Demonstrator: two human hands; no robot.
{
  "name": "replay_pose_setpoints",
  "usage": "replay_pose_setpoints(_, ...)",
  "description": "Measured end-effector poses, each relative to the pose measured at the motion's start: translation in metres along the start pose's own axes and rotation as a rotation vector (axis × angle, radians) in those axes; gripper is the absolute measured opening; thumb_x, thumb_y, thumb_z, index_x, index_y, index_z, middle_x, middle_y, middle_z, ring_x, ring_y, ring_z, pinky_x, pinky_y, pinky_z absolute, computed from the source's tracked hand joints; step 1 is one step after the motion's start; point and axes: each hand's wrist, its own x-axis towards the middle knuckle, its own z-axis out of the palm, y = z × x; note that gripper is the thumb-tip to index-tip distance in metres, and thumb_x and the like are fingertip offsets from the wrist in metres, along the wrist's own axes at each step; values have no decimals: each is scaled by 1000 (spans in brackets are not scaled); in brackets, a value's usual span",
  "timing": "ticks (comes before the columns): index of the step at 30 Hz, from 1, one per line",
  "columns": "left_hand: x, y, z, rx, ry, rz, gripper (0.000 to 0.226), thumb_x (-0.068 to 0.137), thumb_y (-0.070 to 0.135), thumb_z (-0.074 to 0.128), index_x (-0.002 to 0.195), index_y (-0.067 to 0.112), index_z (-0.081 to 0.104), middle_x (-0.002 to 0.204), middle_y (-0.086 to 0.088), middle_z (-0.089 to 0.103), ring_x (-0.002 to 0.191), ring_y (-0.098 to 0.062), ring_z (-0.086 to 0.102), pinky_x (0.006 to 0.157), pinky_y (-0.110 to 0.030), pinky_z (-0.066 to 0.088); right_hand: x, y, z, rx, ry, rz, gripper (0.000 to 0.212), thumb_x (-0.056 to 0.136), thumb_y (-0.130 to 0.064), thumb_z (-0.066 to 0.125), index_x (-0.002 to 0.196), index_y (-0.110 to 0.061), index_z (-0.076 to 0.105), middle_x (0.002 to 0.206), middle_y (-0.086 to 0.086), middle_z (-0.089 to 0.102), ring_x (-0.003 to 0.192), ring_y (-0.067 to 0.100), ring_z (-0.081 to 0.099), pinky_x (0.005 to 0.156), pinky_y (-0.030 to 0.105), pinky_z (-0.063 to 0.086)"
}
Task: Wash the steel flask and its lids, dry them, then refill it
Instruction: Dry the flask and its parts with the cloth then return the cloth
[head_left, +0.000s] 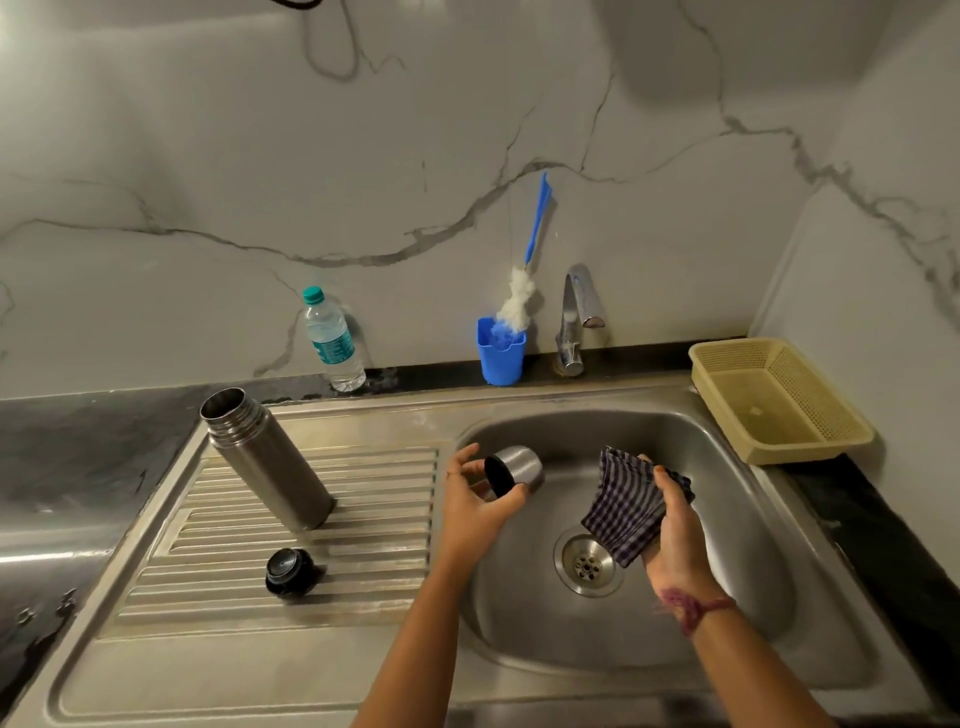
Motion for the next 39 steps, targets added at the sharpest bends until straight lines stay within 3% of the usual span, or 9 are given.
replay_pose_setpoints(6, -22, 18, 19, -261, -78, -64, 10, 93, 11, 65, 102, 16, 67, 99, -4, 73, 98, -18, 68, 87, -27, 53, -4, -13, 10, -64, -69, -39, 34, 97, -35, 44, 125, -23, 60, 119, 4, 65, 105, 22, 62, 81, 37, 52)
replay_pose_setpoints(9, -30, 26, 26, -276, -204, -81, 39, 100, 11, 52, 72, 25, 76, 81, 4, 71, 84, -9, 65, 84, -25, 48, -10, -22, 28, -159, -134, -134, 32, 96, -36, 46, 122, -25, 63, 116, 3, 67, 105, 20, 64, 80, 35, 54)
replay_pose_setpoints(14, -34, 40, 34, -216, -264, 18, 31, 104, 17, 46, 90, 17, 73, 95, -4, 73, 93, -13, 65, 86, -26, 50, -22, -36, 57, -350, -243, -282, 19, 98, -27, 47, 100, -17, 63, 91, 3, 68, 75, 4, 67, 56, 11, 50)
replay_pose_setpoints(18, -23, 46, 33, -190, -233, 82, 28, 103, 25, 49, 95, 12, 72, 97, -14, 71, 95, -27, 64, 96, -45, 48, -28, -24, 59, -656, -423, -516, 32, 95, -39, 50, 120, -22, 60, 112, 1, 68, 104, 8, 64, 85, 22, 52)
replay_pose_setpoints(23, -19, 56, 33, -261, -206, -11, 26, 103, 13, 46, 107, 15, 72, 105, -9, 73, 104, -23, 65, 100, -43, 49, -20, -12, 43, -1100, -629, -1093, 52, 94, -31, 44, 144, -17, 37, 150, -8, 35, 144, 15, 23, 118, 37, 16)
replay_pose_setpoints(25, -20, 54, 31, -229, -195, 21, 24, 102, 15, 49, 104, 18, 73, 101, -7, 73, 101, -22, 65, 100, -45, 48, -15, -8, 40, -1017, -670, -1047, 50, 94, -27, 46, 142, -14, 39, 149, -5, 38, 142, 17, 28, 117, 36, 22)
replay_pose_setpoints(29, -25, 54, 26, -220, -228, 47, 23, 102, 18, 50, 103, 18, 73, 103, -9, 73, 104, -24, 66, 100, -40, 50, -16, -12, 56, -539, -478, -499, 36, 88, -38, 47, 121, -25, 55, 116, -1, 64, 112, 14, 59, 92, 23, 50)
replay_pose_setpoints(36, -19, 54, 19, -316, -191, 20, 23, 102, 16, 49, 108, 8, 69, 106, -19, 69, 100, -25, 64, 100, -45, 50, -27, 3, 57, -811, -565, -880, 45, 94, -28, 45, 134, -7, 48, 138, 5, 49, 134, 14, 41, 110, 22, 33)
replay_pose_setpoints(39, -23, 51, 17, -324, -214, 24, 24, 102, 15, 49, 113, 6, 68, 109, -19, 69, 103, -25, 64, 99, -39, 51, -33, -5, 67, -494, -447, -517, 32, 97, -23, 46, 124, -8, 56, 112, 1, 65, 103, 6, 62, 80, 10, 47)
